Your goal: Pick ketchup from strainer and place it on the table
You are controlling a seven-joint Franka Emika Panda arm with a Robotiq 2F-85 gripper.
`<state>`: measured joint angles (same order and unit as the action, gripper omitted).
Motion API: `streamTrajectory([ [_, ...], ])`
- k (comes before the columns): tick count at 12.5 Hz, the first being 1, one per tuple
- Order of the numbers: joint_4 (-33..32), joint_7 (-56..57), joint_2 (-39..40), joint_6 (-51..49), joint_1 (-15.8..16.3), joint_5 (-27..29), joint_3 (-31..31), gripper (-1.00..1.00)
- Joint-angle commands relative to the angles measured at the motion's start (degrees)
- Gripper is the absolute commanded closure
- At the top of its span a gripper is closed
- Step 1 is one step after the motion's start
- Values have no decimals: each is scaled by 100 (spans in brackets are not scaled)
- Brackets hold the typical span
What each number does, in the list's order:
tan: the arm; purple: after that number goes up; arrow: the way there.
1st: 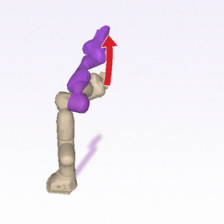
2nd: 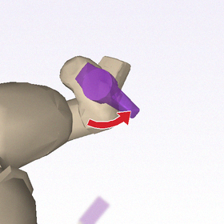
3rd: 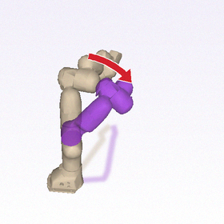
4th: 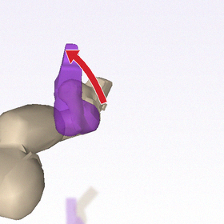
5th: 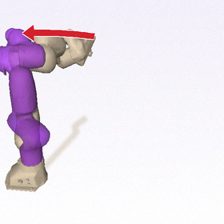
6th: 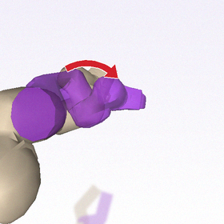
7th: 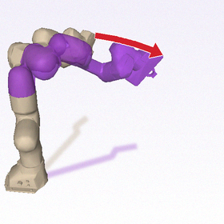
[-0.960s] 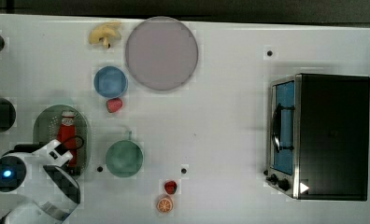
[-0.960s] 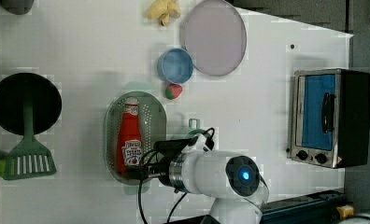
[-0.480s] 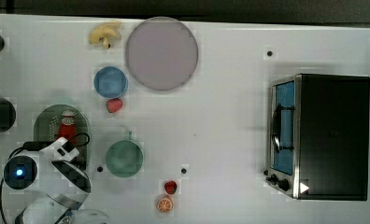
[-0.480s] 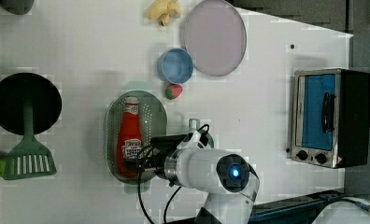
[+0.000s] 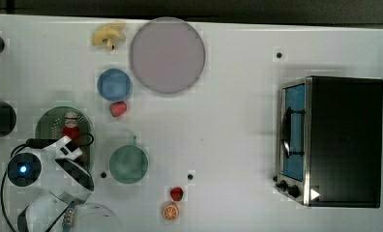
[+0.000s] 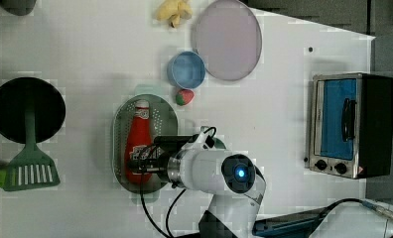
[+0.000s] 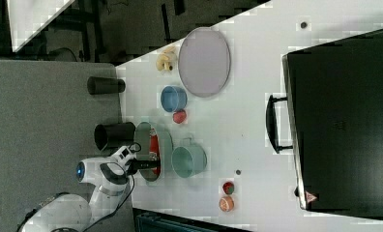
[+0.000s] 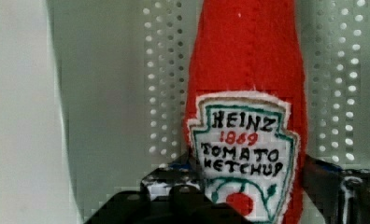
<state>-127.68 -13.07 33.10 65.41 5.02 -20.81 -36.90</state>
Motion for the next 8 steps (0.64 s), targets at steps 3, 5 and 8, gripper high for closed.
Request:
streamTrajectory([
  [3, 11, -294, -574, -149, 10, 54, -160, -22],
  [5, -36, -294, -1076, -561, -115, 345, -326, -22],
  [8, 110, -236, -1836, -1587, -333, 1378, -570, -22],
])
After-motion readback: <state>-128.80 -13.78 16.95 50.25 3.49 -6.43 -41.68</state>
